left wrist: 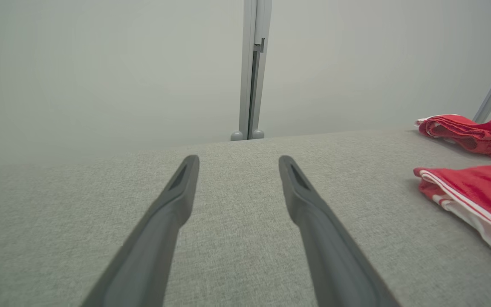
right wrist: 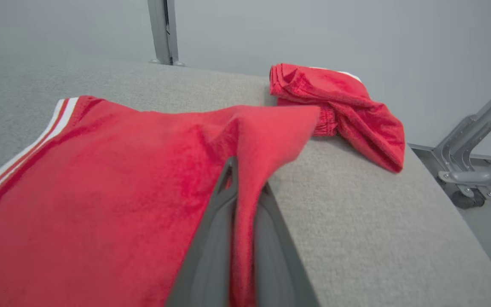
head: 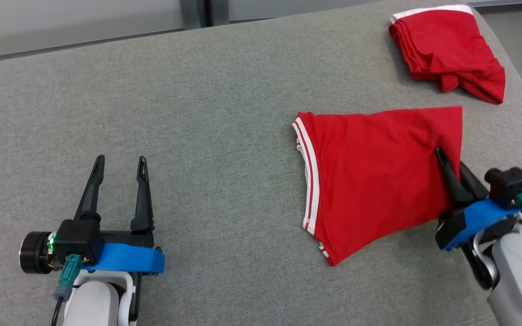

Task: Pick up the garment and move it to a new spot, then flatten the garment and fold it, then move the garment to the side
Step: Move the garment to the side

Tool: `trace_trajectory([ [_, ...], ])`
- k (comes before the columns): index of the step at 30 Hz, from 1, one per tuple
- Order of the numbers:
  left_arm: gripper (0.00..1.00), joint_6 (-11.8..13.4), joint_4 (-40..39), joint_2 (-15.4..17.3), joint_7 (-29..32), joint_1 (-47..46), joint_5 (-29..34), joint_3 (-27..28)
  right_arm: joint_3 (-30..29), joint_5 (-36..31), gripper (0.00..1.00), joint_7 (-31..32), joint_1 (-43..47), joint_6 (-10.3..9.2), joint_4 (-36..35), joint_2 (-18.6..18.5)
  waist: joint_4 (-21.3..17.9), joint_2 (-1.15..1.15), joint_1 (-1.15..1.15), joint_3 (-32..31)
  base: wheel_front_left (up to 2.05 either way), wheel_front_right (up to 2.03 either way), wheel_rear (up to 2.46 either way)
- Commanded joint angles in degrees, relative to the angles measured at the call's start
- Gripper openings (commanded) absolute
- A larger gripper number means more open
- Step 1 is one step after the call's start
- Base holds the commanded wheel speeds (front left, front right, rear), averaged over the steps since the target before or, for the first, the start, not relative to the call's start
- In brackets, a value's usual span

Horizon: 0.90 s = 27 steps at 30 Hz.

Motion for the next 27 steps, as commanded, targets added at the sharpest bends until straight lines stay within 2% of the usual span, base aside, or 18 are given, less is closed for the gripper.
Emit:
trace_trajectory([
  [1,1.0,-0.01,-0.13,0.13,-0.23,-1.07,0.4,-0.17,0.25,-0.27,0.0,-0.17,-1.95,-0.01,-0.82,-0.85,0.49,-0.01,0.0,0.31,0.0,0.0,0.0],
  [8,1.0,-0.26,-0.99,0.0,-0.23,-2.56,0.46,-0.57,3.89,-1.64,0.0,3.18,-12.31,-0.01,-4.01,-5.93,3.14,-0.01,0.0,3.05,0.0,0.0,0.0],
  [15,1.0,-0.31,-2.67,-0.01,-0.23,-4.98,0.88,-1.19,5.46,0.02,0.0,5.97,-24.25,-0.01,-1.78,-11.14,5.01,-0.01,0.0,8.39,0.0,0.0,0.0],
  [20,1.0,-0.38,-3.62,0.18,-0.23,-6.64,1.47,-1.93,5.36,1.79,0.0,7.4,-30.7,-0.01,3.01,-16.04,5.22,-0.01,0.0,11.55,0.0,0.0,0.0],
  [27,1.0,-0.47,-4.85,0.59,-0.18,-8.86,2.39,-2.99,5.49,5.34,0.0,7.68,-38.58,-0.01,13.56,-24.24,5.04,-0.01,0.0,15.49,0.0,0.0,0.0],
])
